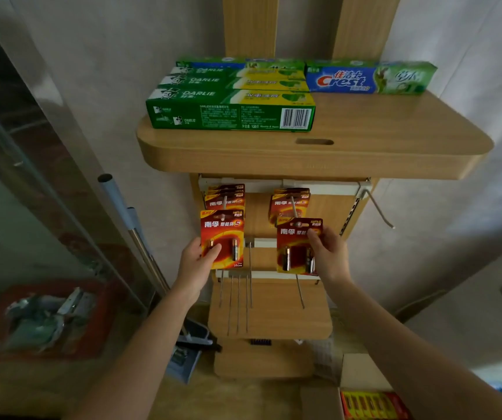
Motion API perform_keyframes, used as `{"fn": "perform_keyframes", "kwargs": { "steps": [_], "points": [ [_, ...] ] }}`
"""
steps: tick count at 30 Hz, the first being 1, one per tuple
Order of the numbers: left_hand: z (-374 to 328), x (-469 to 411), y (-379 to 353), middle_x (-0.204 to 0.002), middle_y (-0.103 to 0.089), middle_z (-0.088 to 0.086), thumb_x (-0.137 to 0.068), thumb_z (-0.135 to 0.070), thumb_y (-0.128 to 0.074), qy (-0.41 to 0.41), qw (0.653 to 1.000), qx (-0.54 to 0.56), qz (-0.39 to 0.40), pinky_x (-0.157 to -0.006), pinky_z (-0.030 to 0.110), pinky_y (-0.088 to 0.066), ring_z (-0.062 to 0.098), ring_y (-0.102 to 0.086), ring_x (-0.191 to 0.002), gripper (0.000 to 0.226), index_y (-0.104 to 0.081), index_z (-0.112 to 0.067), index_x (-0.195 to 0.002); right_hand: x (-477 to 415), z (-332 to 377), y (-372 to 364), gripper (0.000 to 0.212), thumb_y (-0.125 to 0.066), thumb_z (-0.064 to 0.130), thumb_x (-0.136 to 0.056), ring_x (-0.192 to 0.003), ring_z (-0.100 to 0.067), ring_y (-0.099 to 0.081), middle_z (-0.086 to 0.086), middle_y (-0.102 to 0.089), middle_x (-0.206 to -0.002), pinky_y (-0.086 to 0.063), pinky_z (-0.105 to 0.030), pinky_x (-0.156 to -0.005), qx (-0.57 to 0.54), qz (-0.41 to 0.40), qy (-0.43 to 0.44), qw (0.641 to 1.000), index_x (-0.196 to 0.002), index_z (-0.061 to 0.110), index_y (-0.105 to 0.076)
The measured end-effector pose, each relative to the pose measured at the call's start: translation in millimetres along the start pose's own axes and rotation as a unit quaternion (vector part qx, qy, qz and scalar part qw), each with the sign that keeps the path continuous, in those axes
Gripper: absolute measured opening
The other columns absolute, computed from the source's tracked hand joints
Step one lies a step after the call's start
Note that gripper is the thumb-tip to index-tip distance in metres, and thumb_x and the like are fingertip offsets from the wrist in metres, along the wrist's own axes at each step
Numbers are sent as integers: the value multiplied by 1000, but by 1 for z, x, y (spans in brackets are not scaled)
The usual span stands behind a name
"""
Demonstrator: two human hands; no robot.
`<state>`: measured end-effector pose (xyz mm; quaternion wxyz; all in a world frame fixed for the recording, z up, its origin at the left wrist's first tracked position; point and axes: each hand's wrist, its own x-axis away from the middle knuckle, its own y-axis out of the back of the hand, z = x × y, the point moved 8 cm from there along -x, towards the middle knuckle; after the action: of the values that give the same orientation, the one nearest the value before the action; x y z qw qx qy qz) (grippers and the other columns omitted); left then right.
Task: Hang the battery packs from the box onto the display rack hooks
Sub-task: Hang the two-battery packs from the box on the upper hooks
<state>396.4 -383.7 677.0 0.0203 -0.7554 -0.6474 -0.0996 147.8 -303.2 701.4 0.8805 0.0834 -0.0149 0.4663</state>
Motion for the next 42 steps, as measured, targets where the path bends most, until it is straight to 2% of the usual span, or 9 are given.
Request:
{"fn": "perform_keyframes", "kwargs": {
  "steps": [3,7,15,17,20,23,27,36,42],
  "points": [
    [-1,-9,-5,-99,-61,-9,-91,-21,-56,2,1000,6,21,-70,16,-44,3,-58,-92,27,-50,-18,-118,-6,-3,2,35,-50,26,-94,-108,-22,-61,-9,-63,-117,-51,-25,-76,13,-7,-4,1000,-123,8,-52],
    [-2,-28,-7,-108,-61,-3,-92,-21,-54,8,999,0,38,-77,20,-45,14,-58,-104,33,-48,-15,-124,-19,-2,0,31,-50,25,-94,-105,-23,-62,-10,-64,-113,-53,-38,-86,33,-30,-12,999,-118,6,-54],
    [-3,-63,-10,-127,-55,9,-96,-21,-45,22,996,-82,28,-98,37,-41,24,-51,-120,35,-43,-13,-130,-53,12,-15,26,-48,21,-95,-84,-19,-59,-10,-64,-100,-46,-24,-61,101,-52,-5,994,-113,5,-59],
    [-2,-68,-8,-124,-56,10,-97,-21,-44,28,994,-108,23,-97,37,-42,25,-52,-118,31,-45,-12,-127,-60,12,-18,27,-47,21,-95,-85,-20,-59,-13,-66,-105,-47,-26,-65,104,-55,-13,993,-115,6,-58],
    [-3,-72,-6,-114,-57,11,-97,-22,-44,27,985,-169,16,-83,31,-42,24,-55,-108,28,-49,-7,-120,-64,13,-19,29,-47,20,-95,-89,-19,-58,-13,-64,-114,-44,-28,-72,117,-62,-20,991,-120,7,-56],
    [-8,-74,3,-112,-57,16,-95,-23,-47,-17,947,-320,-28,-74,28,-42,26,-56,-100,26,-52,-2,-110,-60,15,-12,31,-51,14,-92,-108,-20,-56,-9,-59,-124,-42,-26,-83,136,-97,-13,986,-123,10,-52],
    [2,-58,10,-130,-47,17,-92,-17,-53,-15,926,-375,-47,-82,27,-43,27,-52,-115,42,-42,-2,-129,-40,-8,-3,36,-52,5,-90,-119,-20,-51,-6,-51,-131,-43,-31,-95,137,-96,-22,986,-126,12,-49],
    [64,9,-59,-113,-62,2,-94,-21,-48,-56,887,-439,130,-82,22,-45,15,-58,-102,21,-58,-13,-110,27,-78,27,24,-50,8,-91,-104,-17,-59,0,-64,-107,-45,-27,-89,261,48,-60,962,-110,15,-63],
    [73,55,-131,-109,-63,0,-94,-21,-47,-64,877,-440,184,-81,25,-48,14,-59,-98,20,-60,-15,-108,50,-105,87,19,-55,16,-91,-98,-15,-59,3,-64,-103,-46,-28,-87,227,48,-108,967,-107,18,-64]
  ]
}}
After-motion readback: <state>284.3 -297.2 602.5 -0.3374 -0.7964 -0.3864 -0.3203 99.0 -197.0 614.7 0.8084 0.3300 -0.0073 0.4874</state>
